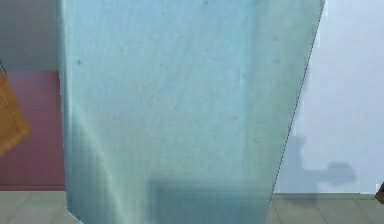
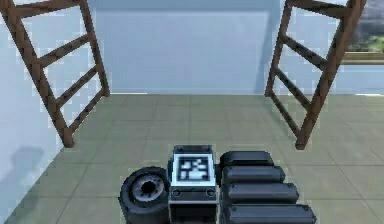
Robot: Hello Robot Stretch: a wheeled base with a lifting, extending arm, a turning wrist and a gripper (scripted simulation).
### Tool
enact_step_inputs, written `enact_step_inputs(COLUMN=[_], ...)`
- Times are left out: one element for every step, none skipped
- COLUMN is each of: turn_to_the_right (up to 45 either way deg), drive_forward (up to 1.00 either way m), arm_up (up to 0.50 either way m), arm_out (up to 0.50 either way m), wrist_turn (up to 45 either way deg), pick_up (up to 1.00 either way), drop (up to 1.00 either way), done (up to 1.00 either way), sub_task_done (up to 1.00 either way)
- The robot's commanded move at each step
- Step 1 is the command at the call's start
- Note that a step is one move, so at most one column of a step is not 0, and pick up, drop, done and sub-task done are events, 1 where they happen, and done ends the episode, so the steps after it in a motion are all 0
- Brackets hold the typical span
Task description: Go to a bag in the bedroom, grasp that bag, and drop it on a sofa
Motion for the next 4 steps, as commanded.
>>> enact_step_inputs(turn_to_the_right=[0.0,-45.0,-42.0,0.0], drive_forward=[0.3,0.0,0.0,1.0], arm_up=[0.0,0.0,0.0,0.0], arm_out=[0.0,0.0,0.0,0.0], wrist_turn=[0.0,0.0,0.0,0.0], pick_up=[0.0,0.0,0.0,0.0], drop=[0.0,0.0,0.0,0.0], done=[0.0,0.0,0.0,0.0], sub_task_done=[0.0,0.0,0.0,0.0])
